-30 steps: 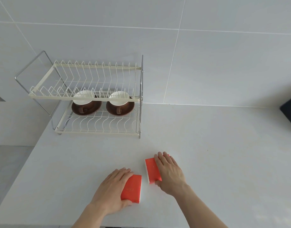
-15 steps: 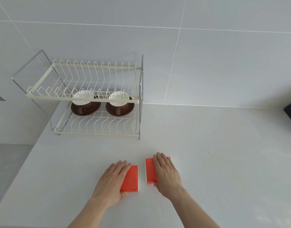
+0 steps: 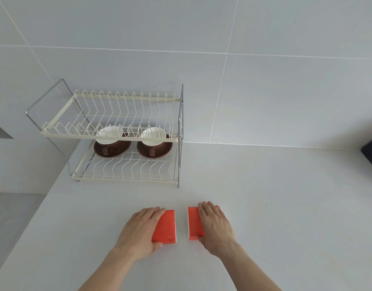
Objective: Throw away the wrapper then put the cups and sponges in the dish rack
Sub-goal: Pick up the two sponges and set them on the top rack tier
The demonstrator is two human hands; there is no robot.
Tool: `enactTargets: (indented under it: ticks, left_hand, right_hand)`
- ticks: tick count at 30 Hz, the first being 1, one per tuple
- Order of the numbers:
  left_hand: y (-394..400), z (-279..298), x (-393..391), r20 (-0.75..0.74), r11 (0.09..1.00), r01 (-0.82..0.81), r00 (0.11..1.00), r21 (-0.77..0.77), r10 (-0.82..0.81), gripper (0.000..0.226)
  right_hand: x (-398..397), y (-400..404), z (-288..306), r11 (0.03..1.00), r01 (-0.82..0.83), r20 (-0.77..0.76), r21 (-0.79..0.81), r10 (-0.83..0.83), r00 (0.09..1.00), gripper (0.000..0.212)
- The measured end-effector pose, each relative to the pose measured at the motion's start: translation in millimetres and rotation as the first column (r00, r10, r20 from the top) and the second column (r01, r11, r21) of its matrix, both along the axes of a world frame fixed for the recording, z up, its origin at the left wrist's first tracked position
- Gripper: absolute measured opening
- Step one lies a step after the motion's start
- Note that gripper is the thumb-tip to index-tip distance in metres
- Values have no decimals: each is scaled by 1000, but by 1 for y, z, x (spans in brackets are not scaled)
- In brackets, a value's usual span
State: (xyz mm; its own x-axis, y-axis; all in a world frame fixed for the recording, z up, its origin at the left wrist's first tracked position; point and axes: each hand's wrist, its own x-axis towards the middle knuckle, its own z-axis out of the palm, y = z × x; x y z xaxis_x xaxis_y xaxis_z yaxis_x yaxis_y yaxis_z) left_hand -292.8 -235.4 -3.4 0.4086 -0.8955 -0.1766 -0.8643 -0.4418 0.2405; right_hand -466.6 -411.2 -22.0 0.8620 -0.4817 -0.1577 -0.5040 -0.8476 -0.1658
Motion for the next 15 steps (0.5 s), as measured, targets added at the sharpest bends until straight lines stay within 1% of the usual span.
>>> enactTargets:
  ticks: [7, 15]
  left_hand:
    - [-22, 47, 27, -10, 997, 17, 1000, -75, -17, 99]
    - [-55, 135, 57, 59, 981, 37, 998, -188, -26, 98]
  right_hand:
    - [12, -25, 38, 999, 24, 50, -24, -23, 998, 93]
    - [31, -64, 117, 996, 68, 152, -50, -60, 987, 88]
